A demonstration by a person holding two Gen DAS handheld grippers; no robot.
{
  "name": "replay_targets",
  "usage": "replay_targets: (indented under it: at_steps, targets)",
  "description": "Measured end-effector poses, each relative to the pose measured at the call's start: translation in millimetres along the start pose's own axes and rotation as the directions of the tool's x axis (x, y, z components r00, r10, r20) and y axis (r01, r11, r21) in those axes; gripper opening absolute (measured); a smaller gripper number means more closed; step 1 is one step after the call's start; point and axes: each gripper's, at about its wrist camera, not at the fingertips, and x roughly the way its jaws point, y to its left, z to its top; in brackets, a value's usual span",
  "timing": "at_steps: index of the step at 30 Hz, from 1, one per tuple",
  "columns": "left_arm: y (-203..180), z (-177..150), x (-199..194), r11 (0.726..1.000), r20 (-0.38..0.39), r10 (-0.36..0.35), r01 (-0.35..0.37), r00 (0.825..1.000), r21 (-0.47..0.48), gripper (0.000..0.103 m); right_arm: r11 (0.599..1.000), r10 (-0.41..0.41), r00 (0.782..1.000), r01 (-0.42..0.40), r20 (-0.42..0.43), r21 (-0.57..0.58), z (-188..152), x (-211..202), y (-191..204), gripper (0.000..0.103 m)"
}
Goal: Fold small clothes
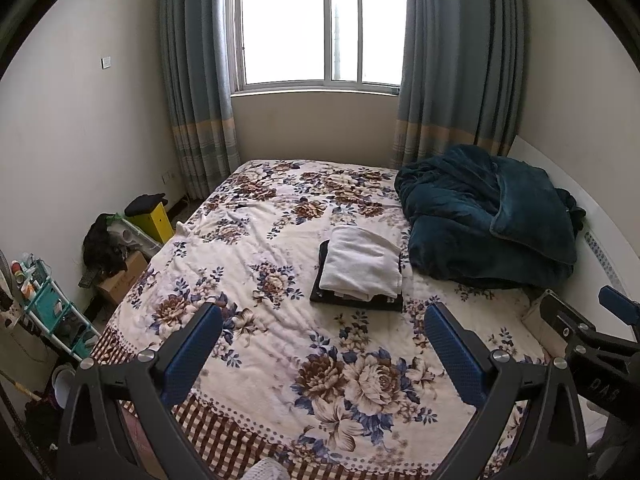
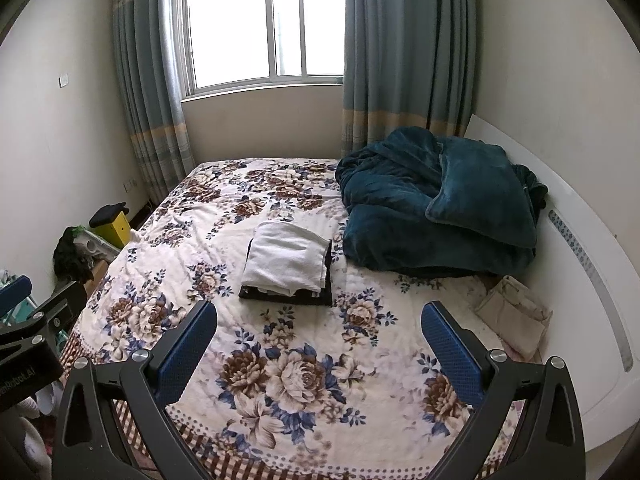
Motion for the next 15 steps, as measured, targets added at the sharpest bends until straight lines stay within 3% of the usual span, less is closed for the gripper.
replay_targets:
  at_steps: [15]
  targets:
    - [4.4,4.2,6.5,1.000,-0.004,-0.006,0.006,1.000,0.012,0.103,1.000,0.007,1.000,-0.007,0.000,-0.001,-1.4,1.0,6.9,0.103]
